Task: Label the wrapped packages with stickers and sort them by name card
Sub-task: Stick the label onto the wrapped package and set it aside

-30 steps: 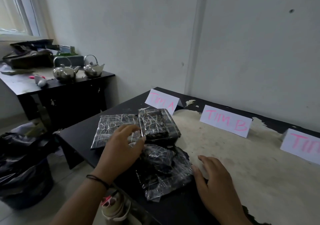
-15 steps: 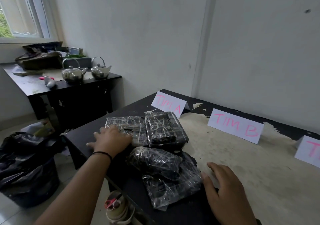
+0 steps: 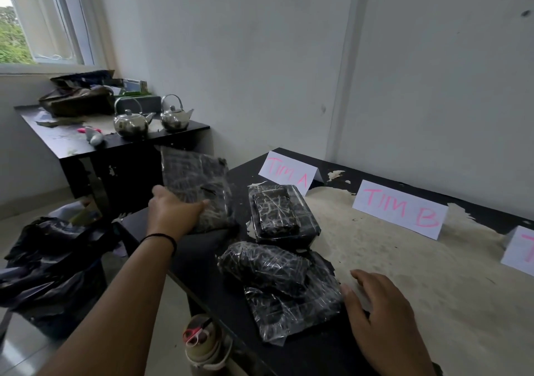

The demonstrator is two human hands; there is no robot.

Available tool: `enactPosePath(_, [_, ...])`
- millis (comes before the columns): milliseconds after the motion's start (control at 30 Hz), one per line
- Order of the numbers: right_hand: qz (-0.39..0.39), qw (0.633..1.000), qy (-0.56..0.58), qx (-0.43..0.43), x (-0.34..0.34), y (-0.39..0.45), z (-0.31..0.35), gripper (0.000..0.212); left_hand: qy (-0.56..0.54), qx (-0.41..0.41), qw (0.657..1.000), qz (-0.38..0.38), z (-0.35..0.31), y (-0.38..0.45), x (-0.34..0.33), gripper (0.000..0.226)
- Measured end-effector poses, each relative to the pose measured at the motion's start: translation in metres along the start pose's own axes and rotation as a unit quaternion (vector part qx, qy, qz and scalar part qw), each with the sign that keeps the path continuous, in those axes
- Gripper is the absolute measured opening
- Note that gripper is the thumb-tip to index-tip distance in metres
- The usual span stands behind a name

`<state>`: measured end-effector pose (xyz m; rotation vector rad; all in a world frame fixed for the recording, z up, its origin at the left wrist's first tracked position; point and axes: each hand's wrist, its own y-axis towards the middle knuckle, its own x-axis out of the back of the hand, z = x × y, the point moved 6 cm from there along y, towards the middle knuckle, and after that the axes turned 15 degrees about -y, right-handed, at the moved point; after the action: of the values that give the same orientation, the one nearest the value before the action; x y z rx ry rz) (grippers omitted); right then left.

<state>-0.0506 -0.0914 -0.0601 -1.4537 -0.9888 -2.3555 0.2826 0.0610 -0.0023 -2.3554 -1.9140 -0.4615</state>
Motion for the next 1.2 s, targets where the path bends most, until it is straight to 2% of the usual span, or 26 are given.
enactPosePath(100, [0.008, 1.0, 0.006, -0.004, 0.001, 0.0, 0.0, 0.029, -0.071, -0.086, 0.993, -0.047, -0.02, -0.006, 0.01, 0.062])
enactPosePath(200, [0.012, 1.0, 0.019, -0.004, 0.004, 0.0, 0.0, 0.029, -0.169, -0.132, 0.975, -0.055, -0.041, -0.019, 0.013, 0.062])
enactPosePath(300, [0.014, 0.998, 0.056, -0.029, 0.01, -0.001, 0.001, 0.029, -0.231, -0.168, 0.958, -0.021, -0.068, -0.039, 0.007, 0.067])
enactPosePath(433, [0.015, 0.988, 0.121, -0.091, 0.027, 0.001, -0.007, 0.03, -0.296, -0.158, 0.938, 0.083, -0.098, -0.078, -0.023, 0.05])
enactPosePath(567, [0.014, 0.954, 0.236, -0.185, 0.067, -0.004, -0.036, 0.032, -0.383, -0.053, 0.887, 0.253, -0.106, -0.13, -0.079, 0.043])
enactPosePath(667, [-0.015, 0.912, 0.32, -0.255, 0.101, -0.014, -0.066, 0.031, -0.385, -0.017, 0.855, 0.347, -0.108, -0.177, -0.116, 0.044])
enactPosePath(767, [-0.044, 0.888, 0.349, -0.295, 0.127, -0.032, -0.105, 0.039, -0.373, 0.014, 0.825, 0.425, -0.109, -0.228, -0.152, 0.041])
enactPosePath(867, [-0.047, 0.879, 0.345, -0.326, 0.143, -0.056, -0.135, 0.056, -0.352, 0.04, 0.806, 0.474, -0.105, -0.269, -0.183, 0.04])
enactPosePath(1067, [-0.04, 0.88, 0.288, -0.377, 0.155, -0.1, -0.172, 0.052, -0.272, 0.088, 0.788, 0.546, -0.09, -0.335, -0.225, 0.044])
enactPosePath(1133, [-0.04, 0.88, 0.266, -0.391, 0.156, -0.11, -0.185, 0.047, -0.244, 0.076, 0.779, 0.572, -0.086, -0.352, -0.233, 0.038])
enactPosePath(1200, [-0.037, 0.882, 0.246, -0.401, 0.155, -0.119, -0.195, 0.044, -0.195, 0.019, 0.791, 0.58, -0.078, -0.358, -0.239, 0.027])
